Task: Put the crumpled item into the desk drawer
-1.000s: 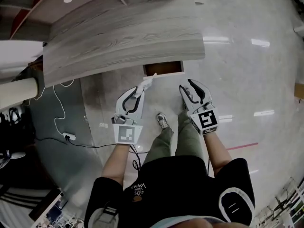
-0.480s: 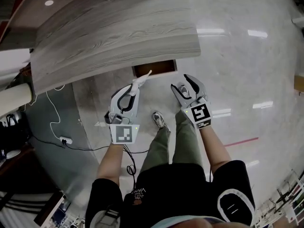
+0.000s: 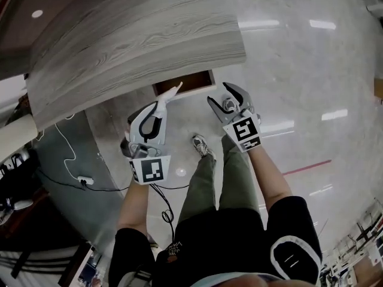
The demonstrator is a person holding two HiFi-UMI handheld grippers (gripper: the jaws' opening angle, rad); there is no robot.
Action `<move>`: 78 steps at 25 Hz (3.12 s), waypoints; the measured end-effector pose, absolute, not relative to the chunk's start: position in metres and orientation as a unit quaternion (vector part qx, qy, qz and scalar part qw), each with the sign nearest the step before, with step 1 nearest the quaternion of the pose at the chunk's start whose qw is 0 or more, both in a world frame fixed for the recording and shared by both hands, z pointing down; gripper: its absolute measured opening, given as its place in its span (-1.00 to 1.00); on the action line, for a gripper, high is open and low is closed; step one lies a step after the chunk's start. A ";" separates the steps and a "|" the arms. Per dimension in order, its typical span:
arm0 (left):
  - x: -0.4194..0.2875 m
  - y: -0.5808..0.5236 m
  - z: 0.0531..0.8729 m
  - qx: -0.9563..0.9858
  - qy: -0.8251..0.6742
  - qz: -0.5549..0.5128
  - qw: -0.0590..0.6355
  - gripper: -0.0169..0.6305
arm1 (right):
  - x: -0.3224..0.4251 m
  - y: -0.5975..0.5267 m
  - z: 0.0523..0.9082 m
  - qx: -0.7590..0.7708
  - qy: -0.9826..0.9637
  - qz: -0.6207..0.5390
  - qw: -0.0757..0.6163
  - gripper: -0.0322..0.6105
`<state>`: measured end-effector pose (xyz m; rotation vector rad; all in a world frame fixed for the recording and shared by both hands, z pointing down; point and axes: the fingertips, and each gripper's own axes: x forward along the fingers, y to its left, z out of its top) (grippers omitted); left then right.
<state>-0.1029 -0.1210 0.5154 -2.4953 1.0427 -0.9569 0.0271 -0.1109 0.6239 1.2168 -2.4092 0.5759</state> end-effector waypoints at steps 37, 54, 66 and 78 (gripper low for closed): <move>-0.068 -0.152 0.591 -0.797 0.264 -0.494 0.227 -0.58 | 0.013 -0.130 0.658 0.405 -0.880 0.183 0.168 -0.23; -0.059 -0.142 0.571 -0.805 0.263 -0.462 0.265 -0.56 | 0.014 -0.130 0.659 0.409 -0.877 0.189 0.165 -0.23; -0.083 -0.157 0.605 -0.791 0.294 -0.505 0.180 -0.56 | 0.016 -0.130 0.660 0.408 -0.878 0.187 0.167 -0.23; -0.083 -0.165 0.604 -0.796 0.306 -0.498 0.156 -0.58 | 0.014 -0.131 0.657 0.408 -0.877 0.189 0.168 -0.23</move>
